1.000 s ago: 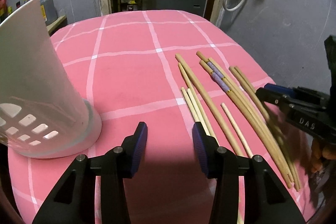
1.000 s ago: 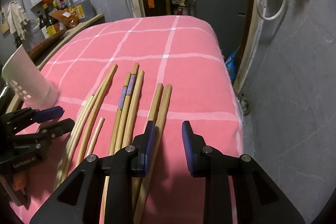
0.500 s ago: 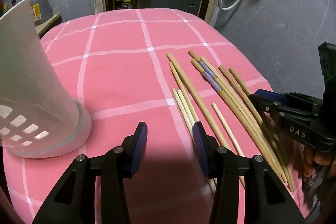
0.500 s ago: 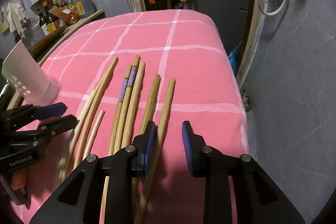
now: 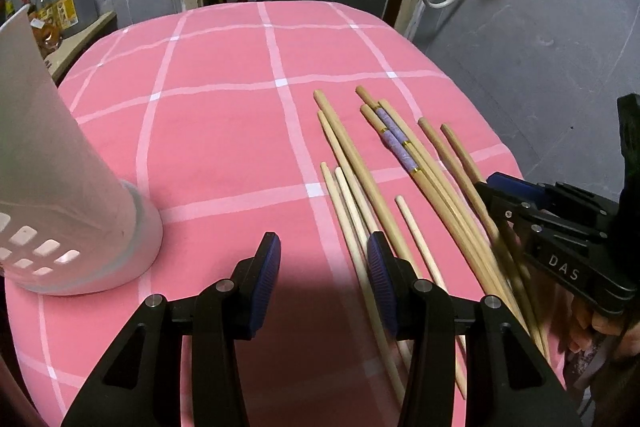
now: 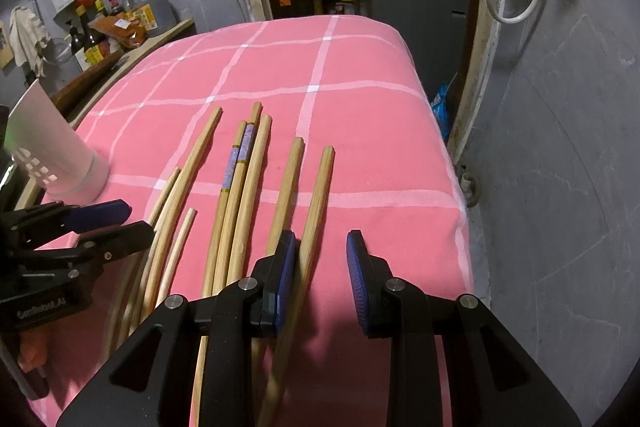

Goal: Organize utensils
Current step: 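Move both grippers over the pile of wooden chopsticks, then close the left gripper on a thin chopstick while the right gripper closes on another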

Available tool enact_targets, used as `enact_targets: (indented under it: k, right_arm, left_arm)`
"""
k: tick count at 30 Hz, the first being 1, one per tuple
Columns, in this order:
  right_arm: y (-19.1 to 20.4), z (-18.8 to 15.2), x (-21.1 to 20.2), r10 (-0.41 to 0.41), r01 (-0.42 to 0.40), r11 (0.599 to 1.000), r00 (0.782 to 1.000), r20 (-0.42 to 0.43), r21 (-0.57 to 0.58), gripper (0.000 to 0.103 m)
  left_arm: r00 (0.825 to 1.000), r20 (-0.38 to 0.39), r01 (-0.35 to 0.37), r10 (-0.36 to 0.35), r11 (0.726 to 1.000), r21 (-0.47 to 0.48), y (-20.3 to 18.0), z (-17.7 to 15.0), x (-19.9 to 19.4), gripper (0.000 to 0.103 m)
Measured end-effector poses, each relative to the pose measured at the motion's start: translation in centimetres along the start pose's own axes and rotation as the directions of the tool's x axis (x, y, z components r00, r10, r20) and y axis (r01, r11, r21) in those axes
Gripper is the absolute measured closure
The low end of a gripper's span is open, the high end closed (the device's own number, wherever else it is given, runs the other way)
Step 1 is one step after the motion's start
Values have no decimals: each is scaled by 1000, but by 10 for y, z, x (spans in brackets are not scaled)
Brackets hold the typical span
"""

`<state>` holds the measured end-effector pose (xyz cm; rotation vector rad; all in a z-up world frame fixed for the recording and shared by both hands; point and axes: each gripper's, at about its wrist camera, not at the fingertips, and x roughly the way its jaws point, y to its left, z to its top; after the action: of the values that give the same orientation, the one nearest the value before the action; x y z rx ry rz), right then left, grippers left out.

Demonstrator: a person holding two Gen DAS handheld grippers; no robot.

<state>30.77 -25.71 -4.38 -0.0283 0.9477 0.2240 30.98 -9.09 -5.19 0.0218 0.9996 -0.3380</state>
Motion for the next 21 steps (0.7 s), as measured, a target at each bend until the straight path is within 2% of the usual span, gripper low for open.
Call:
enact_targets:
  k: [4, 15, 16, 17, 20, 21]
  right_arm:
    - [1, -1, -3, -1, 1, 1000, 1000, -1, -5, 80]
    - [-1, 14, 8, 32, -28, 997, 998, -56, 67, 81]
    - [-1, 16, 9, 30, -25, 997, 998, -61, 73, 81]
    - [-2, 17, 10, 28, -23, 997, 998, -64, 79, 81]
    - [0, 20, 11, 14, -7, 996, 996, -83, 93, 84]
    - [-1, 20, 10, 14, -6, 995, 996, -85, 98, 91]
  left_arm:
    - [1000, -3, -2, 2, 1000, 5, 5, -3, -4, 67]
    - [999, -41, -28, 28, 1000, 6, -6, 6, 8, 69]
    - [999, -43, -27, 27, 1000, 4, -6, 6, 8, 71]
    - [999, -45, -28, 28, 1000, 1, -6, 6, 8, 78]
    - [999, -48, -9, 9, 1000, 0, -5, 7, 6, 90]
    - [999, -48, 2, -2, 1000, -6, -4, 6, 5, 92]
